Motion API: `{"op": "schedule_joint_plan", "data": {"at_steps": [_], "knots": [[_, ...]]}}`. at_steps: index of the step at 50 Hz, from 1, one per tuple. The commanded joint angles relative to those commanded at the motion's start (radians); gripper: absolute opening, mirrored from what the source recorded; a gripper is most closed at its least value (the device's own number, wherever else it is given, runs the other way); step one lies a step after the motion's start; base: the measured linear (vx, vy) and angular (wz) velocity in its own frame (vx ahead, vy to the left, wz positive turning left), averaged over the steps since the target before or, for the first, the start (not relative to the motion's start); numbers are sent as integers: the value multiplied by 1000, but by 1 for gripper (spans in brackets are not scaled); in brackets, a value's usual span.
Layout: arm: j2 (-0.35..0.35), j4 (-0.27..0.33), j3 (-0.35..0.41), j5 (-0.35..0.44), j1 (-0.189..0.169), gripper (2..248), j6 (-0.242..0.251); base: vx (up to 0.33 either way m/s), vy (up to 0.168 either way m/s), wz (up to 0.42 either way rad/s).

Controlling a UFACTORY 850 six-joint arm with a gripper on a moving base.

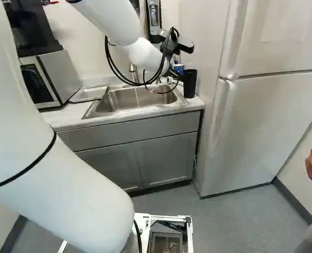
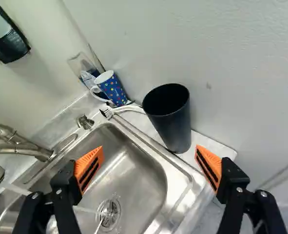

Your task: Rinse the cup and place it in the tray

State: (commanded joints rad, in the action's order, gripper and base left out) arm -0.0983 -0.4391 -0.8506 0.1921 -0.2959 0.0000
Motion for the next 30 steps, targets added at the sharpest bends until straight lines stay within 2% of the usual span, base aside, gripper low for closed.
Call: {"op": "schedule_joint_plan", "data": {"at_steps": [16, 30], "knots": [[55, -104, -28, 0, -21, 247, 0, 0, 0, 0], [117, -146, -60, 0, -30, 247, 0, 0, 0, 0]]}}
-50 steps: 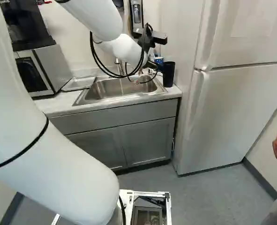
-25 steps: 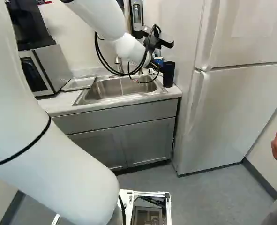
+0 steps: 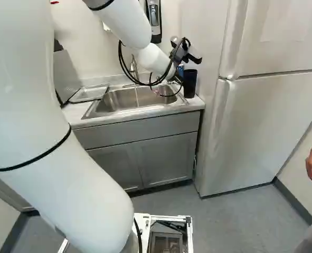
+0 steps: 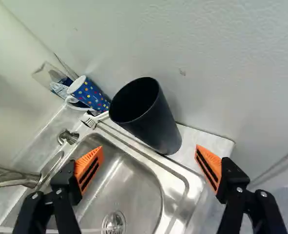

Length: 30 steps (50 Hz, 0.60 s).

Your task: Rinse the cup and place it in the tray

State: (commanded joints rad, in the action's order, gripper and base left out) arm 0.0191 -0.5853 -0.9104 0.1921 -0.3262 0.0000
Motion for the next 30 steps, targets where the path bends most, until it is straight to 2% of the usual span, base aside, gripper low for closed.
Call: {"op": "schedule_joint_plan", "data": {"at_steps": [19, 30], "knots": [[34, 0, 4, 0, 0, 247, 2, 0, 0, 0], [34, 0, 4, 0, 0, 247, 87, 0, 0, 0]]}}
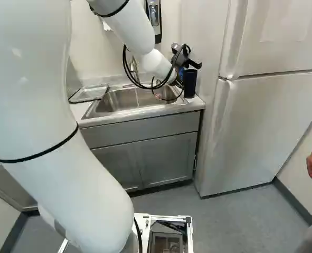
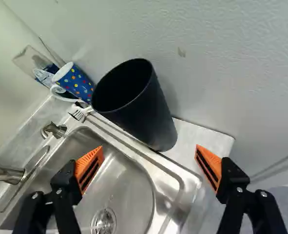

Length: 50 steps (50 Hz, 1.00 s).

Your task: Rinse the cup and place it in the tray

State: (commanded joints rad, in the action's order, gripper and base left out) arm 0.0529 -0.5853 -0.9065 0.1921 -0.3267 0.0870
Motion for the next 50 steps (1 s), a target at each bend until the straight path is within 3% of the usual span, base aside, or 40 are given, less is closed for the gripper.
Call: {"op": "schedule_joint_plan", "data": {"at_steps": [16, 50], "knots": [[0, 0, 0, 0, 0, 247, 165, 0, 0, 0], [0, 0, 0, 9, 0, 247, 165, 0, 0, 0]]}}
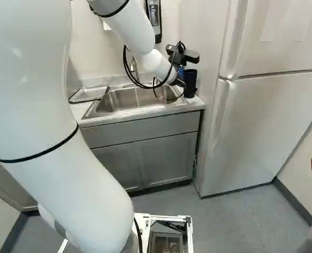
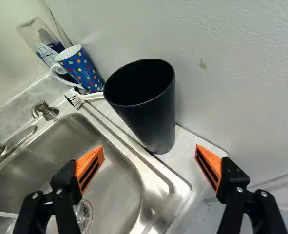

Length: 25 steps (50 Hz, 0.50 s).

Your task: Rinse the cup and place it in the tray

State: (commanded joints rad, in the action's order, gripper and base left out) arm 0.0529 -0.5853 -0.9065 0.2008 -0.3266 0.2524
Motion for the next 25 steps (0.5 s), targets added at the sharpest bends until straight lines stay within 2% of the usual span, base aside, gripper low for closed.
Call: {"op": "schedule_joint_plan", "data": {"at_steps": [25], "knots": [[25, 0, -26, 27, 1, 247, 0, 0, 0, 0]]}}
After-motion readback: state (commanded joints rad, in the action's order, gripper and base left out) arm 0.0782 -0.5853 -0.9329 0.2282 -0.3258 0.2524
